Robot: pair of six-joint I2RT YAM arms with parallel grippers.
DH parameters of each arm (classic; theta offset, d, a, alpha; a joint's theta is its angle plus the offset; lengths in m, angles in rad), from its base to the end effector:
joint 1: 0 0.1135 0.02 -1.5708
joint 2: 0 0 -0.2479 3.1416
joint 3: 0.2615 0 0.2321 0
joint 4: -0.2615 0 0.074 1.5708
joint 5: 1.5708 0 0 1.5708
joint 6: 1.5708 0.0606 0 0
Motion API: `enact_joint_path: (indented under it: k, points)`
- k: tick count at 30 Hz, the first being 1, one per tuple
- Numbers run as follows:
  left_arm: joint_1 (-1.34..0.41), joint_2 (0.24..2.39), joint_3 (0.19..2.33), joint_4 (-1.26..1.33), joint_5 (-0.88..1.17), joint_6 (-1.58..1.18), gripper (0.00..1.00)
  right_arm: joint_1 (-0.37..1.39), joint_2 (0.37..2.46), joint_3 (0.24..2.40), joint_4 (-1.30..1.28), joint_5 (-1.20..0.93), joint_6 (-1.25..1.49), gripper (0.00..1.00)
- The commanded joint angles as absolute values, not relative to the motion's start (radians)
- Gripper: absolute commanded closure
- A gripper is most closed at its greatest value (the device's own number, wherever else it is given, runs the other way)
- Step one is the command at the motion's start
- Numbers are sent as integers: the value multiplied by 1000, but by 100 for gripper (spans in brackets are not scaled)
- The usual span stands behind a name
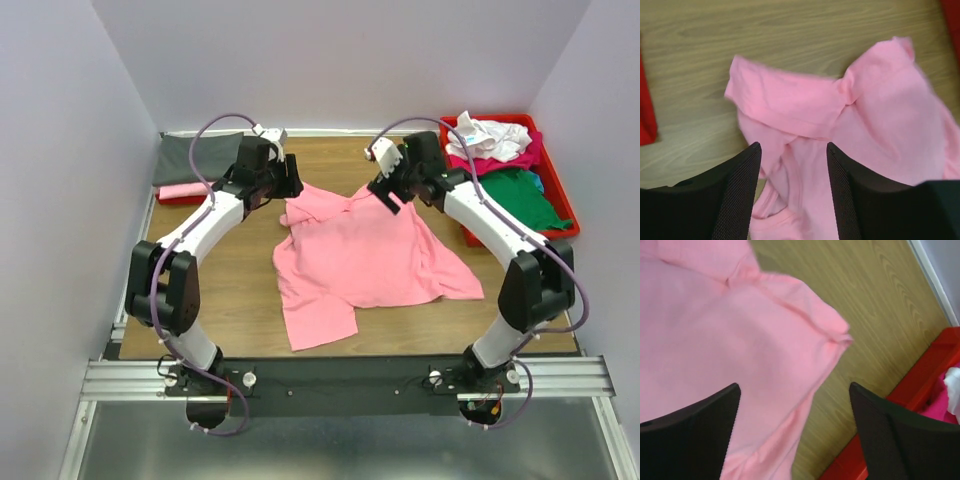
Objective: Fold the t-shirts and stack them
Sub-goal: Flatten the tshirt out
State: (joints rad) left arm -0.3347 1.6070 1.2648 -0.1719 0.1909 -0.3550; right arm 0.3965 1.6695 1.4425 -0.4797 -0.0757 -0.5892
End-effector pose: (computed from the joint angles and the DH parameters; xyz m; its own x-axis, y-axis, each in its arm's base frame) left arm 0.3519 -0.1346 0.2769 -0.6018 -0.1520 -0.7840 0.2873 0.8748 -0.3901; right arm 0.3475 0.1504 0.2809 -0.2545 -0.7073 -0.6596 -0.6971 0.6069 -0.3818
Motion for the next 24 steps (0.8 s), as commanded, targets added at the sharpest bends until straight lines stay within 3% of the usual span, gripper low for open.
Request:
enact_joint_path:
  k: [1,2,6,10,16,24]
  points:
    - [-328,1533,1344,-221,77,-265,32,380,1531,1372,-449,-155,-599,1]
    - [-331,1532,1341,-236,77,-255,28,380,1494,1339,-469,-184,-626,0]
    - [-371,1393,1249,-375,142,-239,28,377,1330,1118,-696,-363,-836,0]
    - [-465,1250,995,-384,288,-389,32,376,1171,970,-826,-377,-1001,0]
    - [-736,1137,727,-365,157,-641,33,371,1131,793,-888,-223,-1026,6]
    - [-782,1175,633,-290,-45,-680,31,342,1160,707,-844,-176,-1016,9]
